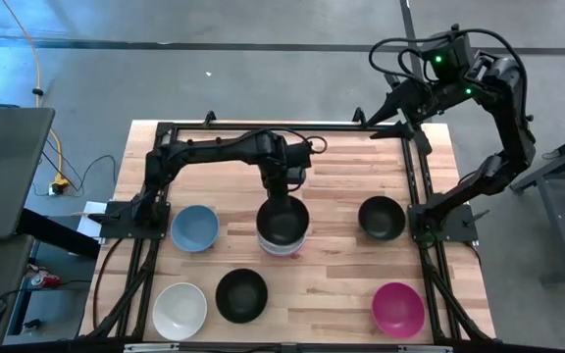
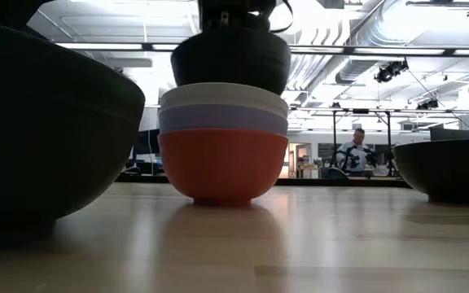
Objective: Nest bowls inside each other
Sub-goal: Stack the top black bowl on the white bowl, then stack the blue bowl on the black bowl
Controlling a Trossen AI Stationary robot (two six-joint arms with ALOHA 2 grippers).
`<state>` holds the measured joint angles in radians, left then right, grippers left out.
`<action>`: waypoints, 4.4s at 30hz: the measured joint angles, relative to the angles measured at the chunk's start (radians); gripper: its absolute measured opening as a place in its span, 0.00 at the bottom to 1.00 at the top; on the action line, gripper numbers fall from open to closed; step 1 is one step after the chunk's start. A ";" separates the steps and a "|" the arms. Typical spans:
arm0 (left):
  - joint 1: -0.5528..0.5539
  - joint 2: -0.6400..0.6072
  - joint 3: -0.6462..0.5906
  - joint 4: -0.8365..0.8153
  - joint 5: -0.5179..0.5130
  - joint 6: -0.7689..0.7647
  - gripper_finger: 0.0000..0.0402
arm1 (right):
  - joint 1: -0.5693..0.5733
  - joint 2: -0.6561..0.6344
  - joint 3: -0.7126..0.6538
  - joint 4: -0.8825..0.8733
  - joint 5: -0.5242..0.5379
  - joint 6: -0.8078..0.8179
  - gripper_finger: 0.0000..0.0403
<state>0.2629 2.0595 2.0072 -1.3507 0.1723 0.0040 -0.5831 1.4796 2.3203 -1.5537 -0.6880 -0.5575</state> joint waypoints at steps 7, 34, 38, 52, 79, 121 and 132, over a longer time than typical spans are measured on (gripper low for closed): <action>-0.008 0.044 0.000 0.001 0.032 0.031 0.00 | 0.000 0.000 0.000 -0.016 0.000 0.000 0.32; -0.007 0.105 -0.001 0.011 0.029 0.079 0.09 | 0.000 0.000 0.000 -0.017 0.000 0.000 0.32; -0.008 0.104 -0.001 0.008 0.029 0.079 0.23 | 0.000 0.000 0.000 -0.017 -0.006 0.000 0.32; 0.023 0.078 -0.001 -0.008 -0.023 0.117 0.47 | 0.000 0.000 0.000 -0.017 -0.019 0.000 0.32; 0.119 -0.448 -0.327 -0.220 -0.045 0.235 0.38 | 0.002 0.012 -0.551 0.047 0.150 0.210 0.32; 0.116 -0.715 -1.175 0.226 -0.094 0.179 0.33 | 0.160 -0.140 -0.534 0.401 -0.020 0.182 0.32; 0.120 -0.688 -1.176 0.232 -0.090 0.183 0.04 | 0.187 -0.148 -0.534 0.387 0.030 0.175 0.32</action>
<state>0.3825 1.3712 0.8314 -1.1189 0.0824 0.1875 -0.3962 1.3319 1.7866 -1.1664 -0.6582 -0.3823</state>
